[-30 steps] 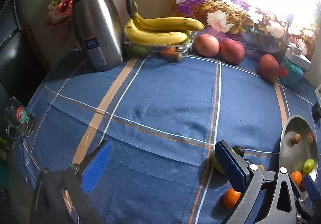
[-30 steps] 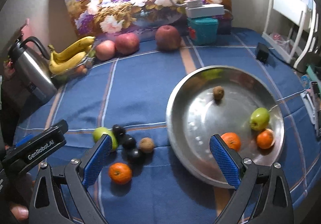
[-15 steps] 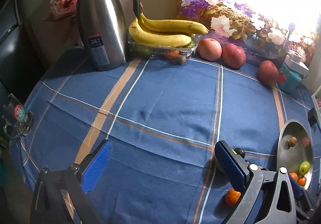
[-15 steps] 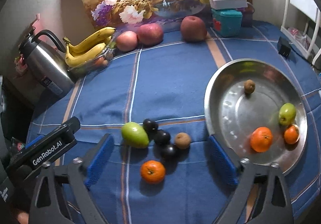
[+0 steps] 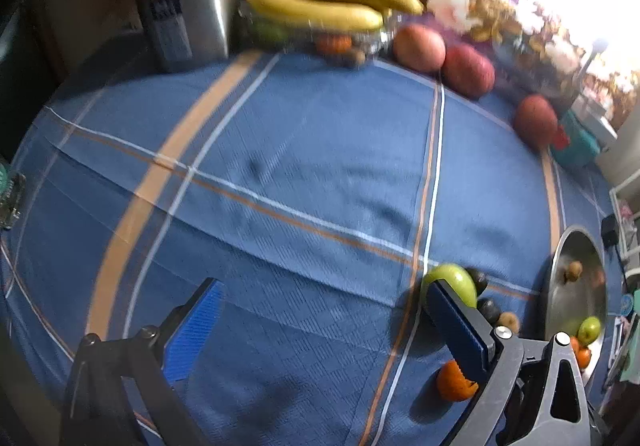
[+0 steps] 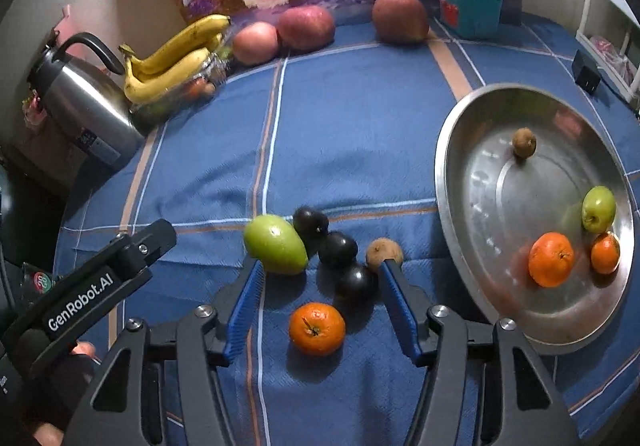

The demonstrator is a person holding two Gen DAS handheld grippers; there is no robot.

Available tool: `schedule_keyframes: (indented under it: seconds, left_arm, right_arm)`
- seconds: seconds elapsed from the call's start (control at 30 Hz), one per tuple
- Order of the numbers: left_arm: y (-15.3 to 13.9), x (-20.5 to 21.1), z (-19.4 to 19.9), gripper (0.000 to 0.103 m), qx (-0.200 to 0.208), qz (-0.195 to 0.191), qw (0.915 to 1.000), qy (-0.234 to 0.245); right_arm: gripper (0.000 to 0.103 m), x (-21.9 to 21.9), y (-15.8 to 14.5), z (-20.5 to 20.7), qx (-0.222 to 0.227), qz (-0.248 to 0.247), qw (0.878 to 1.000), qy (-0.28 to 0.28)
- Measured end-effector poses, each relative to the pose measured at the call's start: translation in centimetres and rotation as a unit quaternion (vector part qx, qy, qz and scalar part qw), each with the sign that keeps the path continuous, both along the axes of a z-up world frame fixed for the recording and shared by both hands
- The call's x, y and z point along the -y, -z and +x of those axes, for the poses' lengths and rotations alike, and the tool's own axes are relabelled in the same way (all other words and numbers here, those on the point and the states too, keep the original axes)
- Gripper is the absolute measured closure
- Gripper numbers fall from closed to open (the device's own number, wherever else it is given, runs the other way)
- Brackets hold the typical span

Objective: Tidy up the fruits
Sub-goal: 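Move both open tools down toward the tangerine and black plums beside the bowl, then grasp the tangerine with the right tool while the left tool grasps a black plum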

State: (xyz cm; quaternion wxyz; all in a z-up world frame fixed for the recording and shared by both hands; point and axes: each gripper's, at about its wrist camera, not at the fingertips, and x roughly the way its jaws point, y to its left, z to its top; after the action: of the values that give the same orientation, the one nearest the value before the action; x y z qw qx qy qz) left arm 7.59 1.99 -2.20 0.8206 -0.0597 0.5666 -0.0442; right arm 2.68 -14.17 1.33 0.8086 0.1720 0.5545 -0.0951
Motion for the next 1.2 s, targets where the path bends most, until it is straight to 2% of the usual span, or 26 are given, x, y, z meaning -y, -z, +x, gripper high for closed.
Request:
schedule_keyframes:
  seconds: [0.1,0.17,0.33,0.53,0.63,0.77,1.0,1.2]
  left_arm:
    - [1.2,0.6,0.0,0.003,-0.022,-0.002,0.9997,0.010]
    - [1.9,0.9,0.0,0.005,-0.035,-0.002,0.9993,0.014]
    - [3.0,1.3,-0.2,0.008,-0.057,-0.005,0.9982,0.016]
    - [3.6,1.8,-0.4,0.011,-0.069,-0.007,0.9975,0.015]
    - [3.6,2.0,-0.4,0.013,-0.069,-0.007,0.9975,0.018]
    - [3.5,2.3,-0.4,0.014,-0.071,-0.012,0.9973,0.018]
    - [2.3,2.2,0.2,0.015,-0.065,-0.019,0.9976,0.014]
    - [1.3,2.2,0.2,0.015,-0.054,-0.025,0.9982,0.012]
  right_arm:
    - [0.043,0.2,1.1,-0.1,-0.020,0.019,1.000,0.007]
    - [0.048,0.3,1.6,-0.1,-0.031,0.026,0.999,0.010]
    - [0.049,0.3,2.8,-0.2,-0.056,0.033,0.998,0.011]
    - [0.049,-0.6,3.6,-0.1,-0.077,0.031,0.997,0.000]
    - [0.055,-1.0,3.9,-0.1,-0.086,0.029,0.996,-0.007]
    - [0.064,-1.2,3.7,0.0,-0.082,0.033,0.996,-0.012]
    - [0.065,-1.2,3.4,0.2,-0.077,0.043,0.996,-0.014]
    - [0.065,-1.0,2.1,0.3,-0.055,0.047,0.997,-0.012]
